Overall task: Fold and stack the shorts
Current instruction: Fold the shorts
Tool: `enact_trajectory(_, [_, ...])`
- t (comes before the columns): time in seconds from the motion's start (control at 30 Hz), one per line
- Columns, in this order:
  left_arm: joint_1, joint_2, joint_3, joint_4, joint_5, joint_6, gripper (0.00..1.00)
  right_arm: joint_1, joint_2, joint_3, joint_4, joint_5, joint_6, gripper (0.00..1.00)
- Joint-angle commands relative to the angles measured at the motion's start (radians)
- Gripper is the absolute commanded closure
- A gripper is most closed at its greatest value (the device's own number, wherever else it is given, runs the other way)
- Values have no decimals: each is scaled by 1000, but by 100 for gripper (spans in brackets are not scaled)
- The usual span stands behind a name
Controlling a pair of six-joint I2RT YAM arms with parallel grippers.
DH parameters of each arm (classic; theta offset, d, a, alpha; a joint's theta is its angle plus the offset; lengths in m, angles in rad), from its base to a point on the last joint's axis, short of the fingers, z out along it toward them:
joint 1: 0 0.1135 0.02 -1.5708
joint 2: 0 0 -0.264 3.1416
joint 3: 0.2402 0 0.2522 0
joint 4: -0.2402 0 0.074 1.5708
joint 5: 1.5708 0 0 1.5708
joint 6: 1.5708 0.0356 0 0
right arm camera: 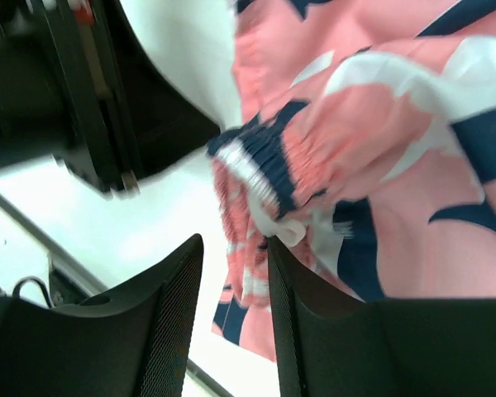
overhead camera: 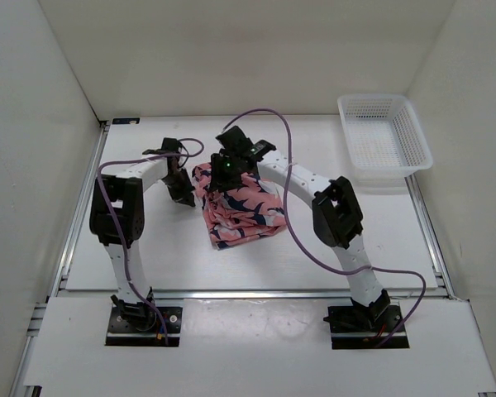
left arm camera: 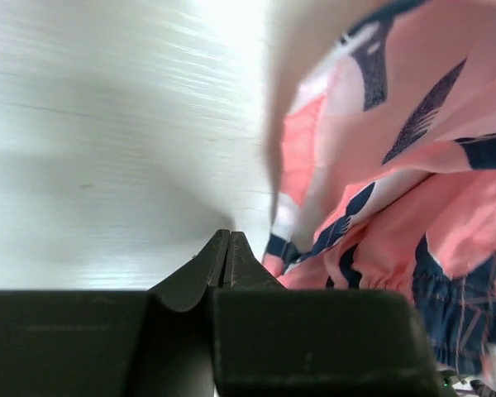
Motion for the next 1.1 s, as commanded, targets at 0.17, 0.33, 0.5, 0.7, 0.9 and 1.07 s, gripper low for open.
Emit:
enact_trajectory(0.17, [30,-205,29,-66,-97,31,90,-68,-381,-278,89,37,-67,69])
enact_trajectory(0.33, [-16,-325,50,-111,-75,31,84,-207,-573,-513,98,103,-90,74])
enact_trajectory(0.5, [-148,-302,128,-112,36,31,89,-282,-594,-600,98,41,-124,74])
enact_trajectory(0.7, [-240,-92,271,-112,22,31,89,-272,-402,-456,66,-18,-144,85])
enact_trajectory(0.9, [-180,51,311,-112,-1,61,89,-272,-181,-304,55,-18,-144,88])
enact_trajectory(1.07, [-140,74,271,-102,-1,91,89,-272,12,-219,55,11,-124,93])
